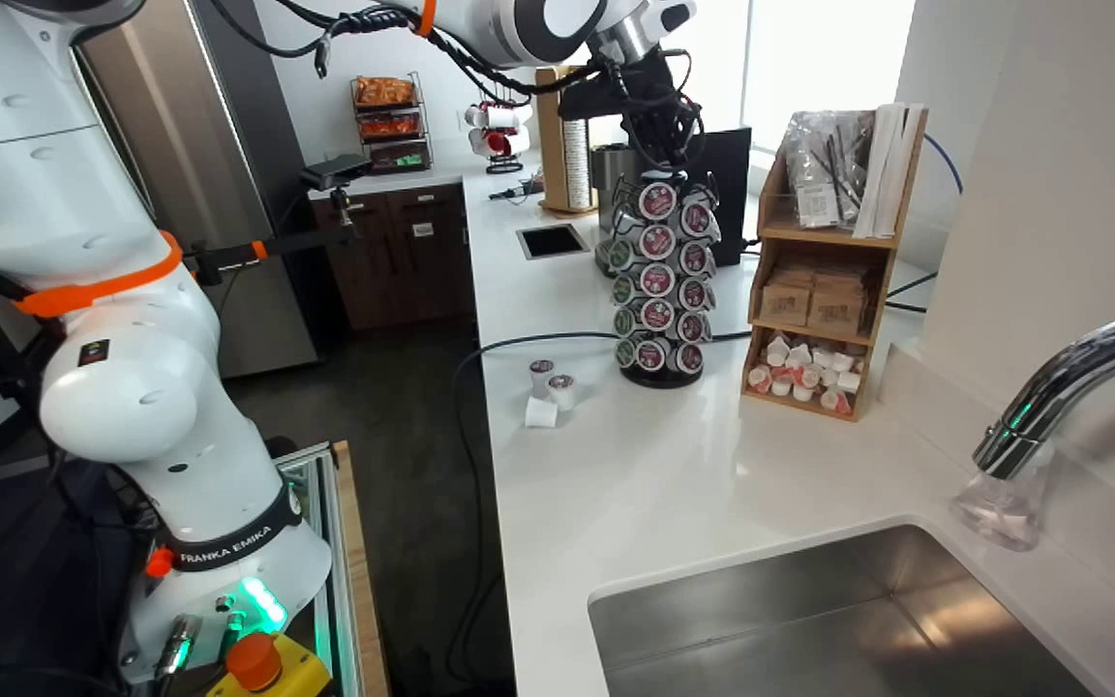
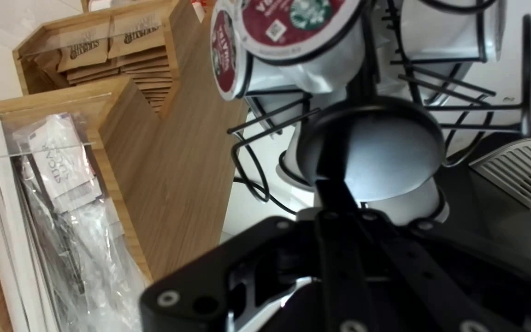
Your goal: Turn the rack to the right
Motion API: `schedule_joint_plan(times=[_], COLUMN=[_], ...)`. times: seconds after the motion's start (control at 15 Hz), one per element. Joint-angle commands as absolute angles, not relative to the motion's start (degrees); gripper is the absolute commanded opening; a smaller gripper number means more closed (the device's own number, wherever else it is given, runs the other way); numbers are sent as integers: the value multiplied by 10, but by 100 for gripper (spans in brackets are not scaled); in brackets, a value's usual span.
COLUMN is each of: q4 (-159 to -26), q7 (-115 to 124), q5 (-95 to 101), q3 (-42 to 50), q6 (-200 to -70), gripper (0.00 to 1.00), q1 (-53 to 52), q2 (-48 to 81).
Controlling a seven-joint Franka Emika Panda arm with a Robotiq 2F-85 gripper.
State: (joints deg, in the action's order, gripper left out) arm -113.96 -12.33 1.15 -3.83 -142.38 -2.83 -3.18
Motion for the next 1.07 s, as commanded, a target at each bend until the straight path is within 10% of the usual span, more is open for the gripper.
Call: schedule_joint_plan(times=[0.0, 1.0], q4=[-1129, -1122], q7=[-132, -123], q5=[-4, -1], q3=[-33, -29], q6=[-1386, -1341], gripper=[0, 0], q1=[-32, -31], q2=[-29, -34])
